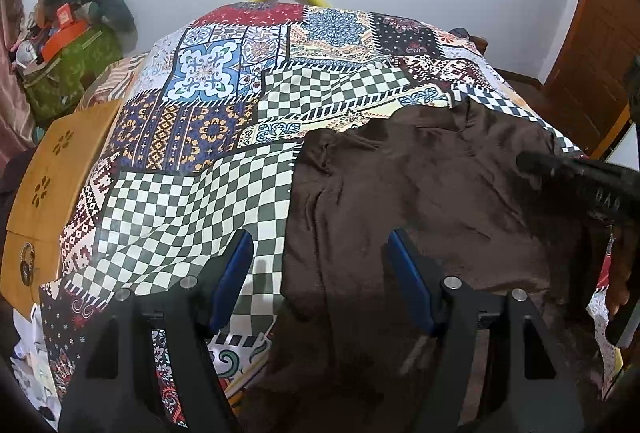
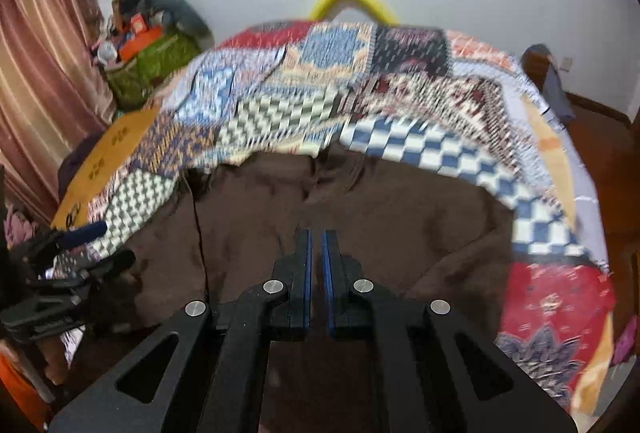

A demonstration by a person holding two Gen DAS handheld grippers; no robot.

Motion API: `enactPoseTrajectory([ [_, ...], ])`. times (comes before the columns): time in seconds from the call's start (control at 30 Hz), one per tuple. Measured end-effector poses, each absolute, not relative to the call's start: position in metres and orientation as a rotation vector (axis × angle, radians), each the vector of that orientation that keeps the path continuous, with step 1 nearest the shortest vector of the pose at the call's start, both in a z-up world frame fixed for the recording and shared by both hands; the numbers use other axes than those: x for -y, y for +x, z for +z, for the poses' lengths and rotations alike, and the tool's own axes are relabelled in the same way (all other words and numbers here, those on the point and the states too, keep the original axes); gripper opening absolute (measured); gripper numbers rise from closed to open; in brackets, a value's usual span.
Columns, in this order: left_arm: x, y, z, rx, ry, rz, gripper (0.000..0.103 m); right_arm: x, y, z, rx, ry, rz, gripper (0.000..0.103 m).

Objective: Fold small clothes

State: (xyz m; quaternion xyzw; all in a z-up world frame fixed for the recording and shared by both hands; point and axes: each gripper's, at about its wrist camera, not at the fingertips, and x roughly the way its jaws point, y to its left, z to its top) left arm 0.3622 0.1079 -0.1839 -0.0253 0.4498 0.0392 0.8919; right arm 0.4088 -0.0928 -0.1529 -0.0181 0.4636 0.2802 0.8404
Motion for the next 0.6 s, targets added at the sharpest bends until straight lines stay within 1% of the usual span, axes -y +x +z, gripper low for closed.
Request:
enactPoseTrajectory([
  [0.13, -0.109, 0.36, -0.18, -0.933, -0.06, 0.08, 0.069, 0.098, 0.396, -0.14, -0.972, -0.076, 0.613, 0.008],
  [0.17, -0.109, 0.358, -0.177, -0.927, -0.062, 0.081, 0.069, 0.103, 0.391, -0.132, -0.956, -0.073, 0.625, 0.011],
  [0.2, -0.109, 0.357, -0.175, -0.924, -0.062, 0.082, 0.069, 0.107, 0.387, -0.126, -0.943, -0.073, 0.625, 0.017],
  [0.23, -0.109, 0.355, -0.173, -0.921, -0.061, 0.083, 0.069, 0.114, 0.382, -0.117, -0.921, -0.073, 0.622, 0.021],
  [0.3, -0.109, 0.349, -0.167, -0.913, -0.05, 0.085, 0.069, 0.131, 0.375, -0.104, -0.881, -0.066, 0.608, 0.035],
  [0.37, -0.108, 0.345, -0.165, -0.91, -0.035, 0.088, 0.069, 0.15, 0.369, -0.094, -0.849, -0.06, 0.579, 0.04],
  [0.47, -0.108, 0.34, -0.164, -0.917, -0.022, 0.096, 0.07, 0.185, 0.365, -0.09, -0.833, -0.067, 0.495, 0.04],
  [0.6, -0.113, 0.336, -0.168, -0.93, -0.03, 0.11, 0.07, 0.218, 0.366, -0.099, -0.856, -0.072, 0.396, 0.04],
])
